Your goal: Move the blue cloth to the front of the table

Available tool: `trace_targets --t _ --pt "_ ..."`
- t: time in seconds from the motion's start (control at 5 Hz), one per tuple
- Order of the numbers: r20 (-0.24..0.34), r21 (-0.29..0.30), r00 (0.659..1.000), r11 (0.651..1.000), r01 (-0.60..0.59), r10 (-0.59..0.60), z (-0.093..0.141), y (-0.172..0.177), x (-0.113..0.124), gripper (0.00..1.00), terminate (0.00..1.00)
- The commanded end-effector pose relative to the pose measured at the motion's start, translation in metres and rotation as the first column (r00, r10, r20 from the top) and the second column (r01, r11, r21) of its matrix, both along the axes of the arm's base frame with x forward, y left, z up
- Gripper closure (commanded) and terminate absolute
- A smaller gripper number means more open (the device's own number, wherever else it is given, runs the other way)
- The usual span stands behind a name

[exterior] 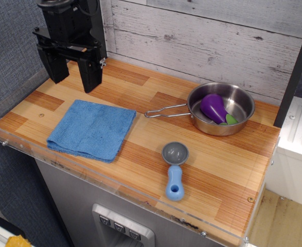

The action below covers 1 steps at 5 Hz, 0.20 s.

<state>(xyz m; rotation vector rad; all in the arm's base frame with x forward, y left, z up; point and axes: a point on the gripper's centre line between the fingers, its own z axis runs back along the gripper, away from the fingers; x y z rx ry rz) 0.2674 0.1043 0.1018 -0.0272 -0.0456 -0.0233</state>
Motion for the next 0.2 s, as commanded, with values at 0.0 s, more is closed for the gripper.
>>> trace_targets --t 0.0 --pt "0.035 0.016 0.999 1.0 0.009 -0.009 0.0121 0.0013 0.0029 0.0 1.0"
